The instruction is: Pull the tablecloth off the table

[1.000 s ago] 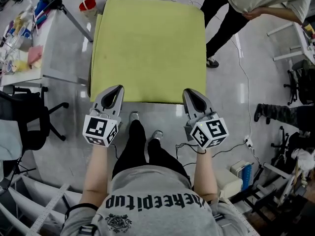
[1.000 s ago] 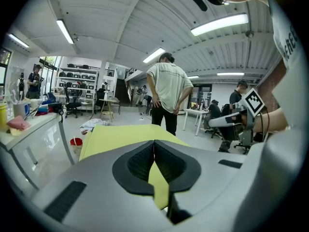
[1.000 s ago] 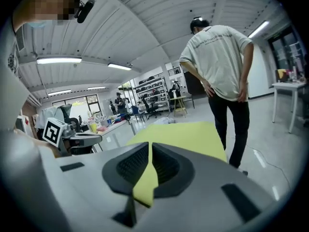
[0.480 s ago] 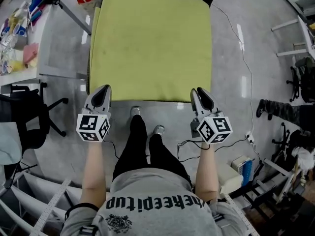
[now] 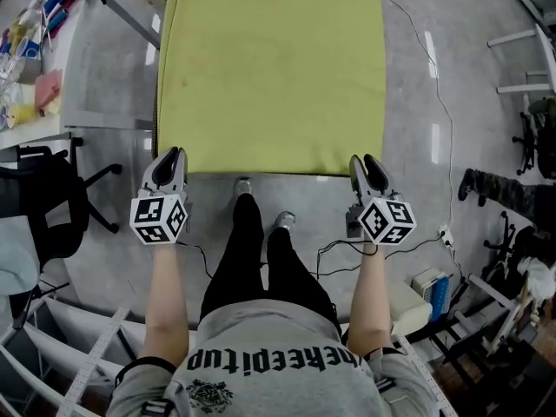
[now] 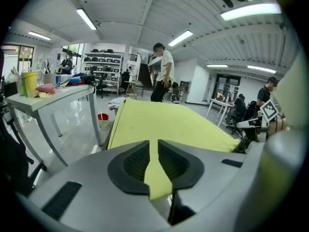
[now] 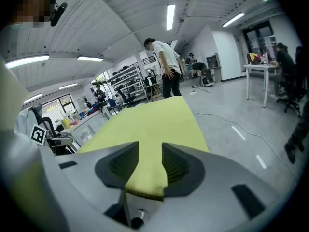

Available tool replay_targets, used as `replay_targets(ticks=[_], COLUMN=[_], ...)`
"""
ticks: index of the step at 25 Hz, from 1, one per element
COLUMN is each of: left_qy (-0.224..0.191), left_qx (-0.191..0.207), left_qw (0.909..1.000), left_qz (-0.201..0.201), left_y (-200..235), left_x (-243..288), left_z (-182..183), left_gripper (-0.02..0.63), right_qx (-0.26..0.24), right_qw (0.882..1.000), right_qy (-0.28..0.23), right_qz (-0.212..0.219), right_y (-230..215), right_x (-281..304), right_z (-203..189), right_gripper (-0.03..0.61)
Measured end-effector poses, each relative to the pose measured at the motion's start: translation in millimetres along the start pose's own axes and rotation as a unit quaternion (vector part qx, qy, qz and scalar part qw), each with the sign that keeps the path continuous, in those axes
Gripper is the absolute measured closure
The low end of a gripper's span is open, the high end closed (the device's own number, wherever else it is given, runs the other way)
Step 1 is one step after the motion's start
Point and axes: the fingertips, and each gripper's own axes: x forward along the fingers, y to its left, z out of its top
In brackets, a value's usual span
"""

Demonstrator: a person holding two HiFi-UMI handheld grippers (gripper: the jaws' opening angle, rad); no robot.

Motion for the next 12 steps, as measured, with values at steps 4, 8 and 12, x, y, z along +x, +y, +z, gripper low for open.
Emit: replay_targets(ticks=[4, 8, 12], left_qy=[0.019, 0.030, 0.045], left_qx=[-0.004, -0.004, -0.004], left_qw=[0.9997, 0.9991, 0.9981], left_qz=[0.015, 0.031, 0.042], left_y=[14.2, 24.9, 32.5], left_x=[5.9, 11.2, 15.0], left_z=[-16.5, -29.3, -43.0], left_gripper=[0.519, 0.471, 0.444], right_qx=[0.017, 0.025, 0.031], right_qw=[1.000, 0.999, 0.998], right_qy=[0.016, 0.032, 0.037], right_qz=[-0.015, -0.028, -0.045], right_y=[-12.7, -22.3, -33.9], right_x=[3.0, 4.2, 3.1], right_z=[-19.9, -36.4, -44.8], right_gripper=[0.425, 0.408, 0.396])
